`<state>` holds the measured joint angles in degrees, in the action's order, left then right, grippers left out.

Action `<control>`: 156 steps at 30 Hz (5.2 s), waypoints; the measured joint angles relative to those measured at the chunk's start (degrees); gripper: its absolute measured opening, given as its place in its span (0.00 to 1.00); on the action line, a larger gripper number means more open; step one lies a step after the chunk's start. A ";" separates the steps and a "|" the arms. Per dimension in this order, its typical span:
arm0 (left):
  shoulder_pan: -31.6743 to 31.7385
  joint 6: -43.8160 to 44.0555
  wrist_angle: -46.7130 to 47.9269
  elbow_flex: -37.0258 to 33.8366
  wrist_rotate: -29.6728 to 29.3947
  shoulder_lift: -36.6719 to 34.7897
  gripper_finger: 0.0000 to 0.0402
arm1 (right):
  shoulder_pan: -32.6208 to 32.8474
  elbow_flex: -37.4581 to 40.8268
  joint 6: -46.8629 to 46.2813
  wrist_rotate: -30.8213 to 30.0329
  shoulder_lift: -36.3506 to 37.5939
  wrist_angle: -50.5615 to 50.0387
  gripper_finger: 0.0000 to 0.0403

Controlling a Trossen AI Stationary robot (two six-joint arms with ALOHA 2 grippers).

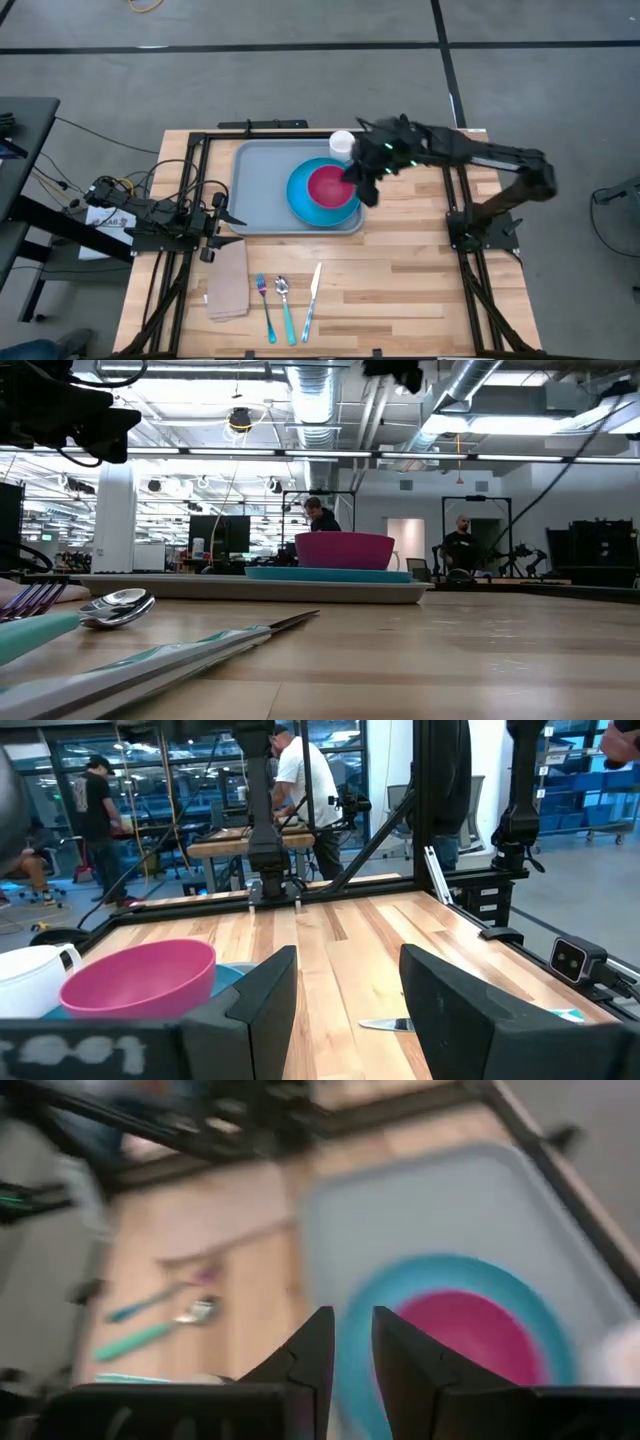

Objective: Set up tray
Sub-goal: Put the brown napkin on the gray serving tray to the left of the blue plate

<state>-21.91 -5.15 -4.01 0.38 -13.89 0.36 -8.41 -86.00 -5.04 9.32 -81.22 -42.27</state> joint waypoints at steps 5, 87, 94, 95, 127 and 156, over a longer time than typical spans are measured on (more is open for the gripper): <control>-0.01 0.15 0.00 0.00 -0.01 0.00 0.42 | 2.11 16.97 -4.84 7.76 12.66 17.48 0.16; 0.00 0.22 0.00 0.00 0.00 0.00 0.42 | 7.98 84.14 -8.44 -16.53 80.76 40.16 0.16; 0.00 -0.37 -0.11 0.00 -1.31 0.01 0.42 | 8.00 84.14 -8.44 -16.53 80.78 40.16 0.16; 0.00 -0.32 -0.13 0.00 -1.40 0.00 0.42 | 8.00 84.14 -8.45 -16.55 80.78 40.15 0.16; -0.01 85.93 -0.30 0.00 -0.21 0.01 0.42 | 8.00 84.14 -8.50 -16.64 80.78 40.12 0.16; 0.29 80.02 56.11 31.76 17.75 53.26 0.42 | 8.00 84.14 -8.50 -16.66 80.78 40.12 0.16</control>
<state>-21.63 74.87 52.10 32.14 3.86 53.62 -0.40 -1.87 -13.54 -7.33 -0.45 -2.15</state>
